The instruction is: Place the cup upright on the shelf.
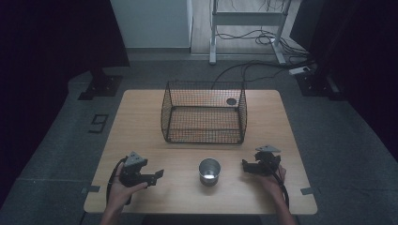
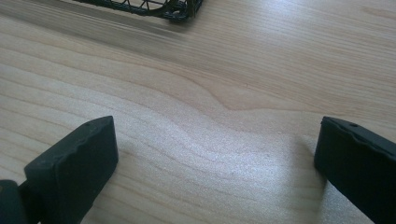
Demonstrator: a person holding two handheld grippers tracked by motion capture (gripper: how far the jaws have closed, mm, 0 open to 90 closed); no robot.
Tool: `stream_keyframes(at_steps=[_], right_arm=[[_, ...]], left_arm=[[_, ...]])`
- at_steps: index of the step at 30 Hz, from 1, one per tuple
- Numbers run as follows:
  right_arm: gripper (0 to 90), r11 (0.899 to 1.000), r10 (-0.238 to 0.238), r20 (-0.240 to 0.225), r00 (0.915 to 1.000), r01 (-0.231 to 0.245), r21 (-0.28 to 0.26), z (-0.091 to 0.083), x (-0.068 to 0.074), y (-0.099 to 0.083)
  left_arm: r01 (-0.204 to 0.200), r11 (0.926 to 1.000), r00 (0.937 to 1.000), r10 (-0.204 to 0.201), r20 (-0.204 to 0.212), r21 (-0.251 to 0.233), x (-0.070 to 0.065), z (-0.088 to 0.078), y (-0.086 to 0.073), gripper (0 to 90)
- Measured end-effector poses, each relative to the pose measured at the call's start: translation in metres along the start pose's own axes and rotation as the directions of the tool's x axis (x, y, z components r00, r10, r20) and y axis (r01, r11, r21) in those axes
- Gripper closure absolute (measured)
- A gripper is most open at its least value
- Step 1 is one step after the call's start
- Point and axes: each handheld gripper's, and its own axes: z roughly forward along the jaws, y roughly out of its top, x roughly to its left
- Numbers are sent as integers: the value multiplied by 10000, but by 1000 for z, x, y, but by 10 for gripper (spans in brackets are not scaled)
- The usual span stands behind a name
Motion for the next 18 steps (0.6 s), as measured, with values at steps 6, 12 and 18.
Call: stream_keyframes(at_steps=[6,12,18], right_arm=[[58,9996,201,197,9996,-198,-194,-3,0,-2],[79,9973,441,86,9990,-436,-584,-14,-3,0],[86,9954,443,4,9990,-441,-849,-23,-3,1]], left_arm=[[-49,10000,10000,49,14,82,-1,2,0,159],[-23,10000,10000,23,15,29,-1,1,0,158],[-41,10000,10000,41,48,48,-2,2,0,159]])
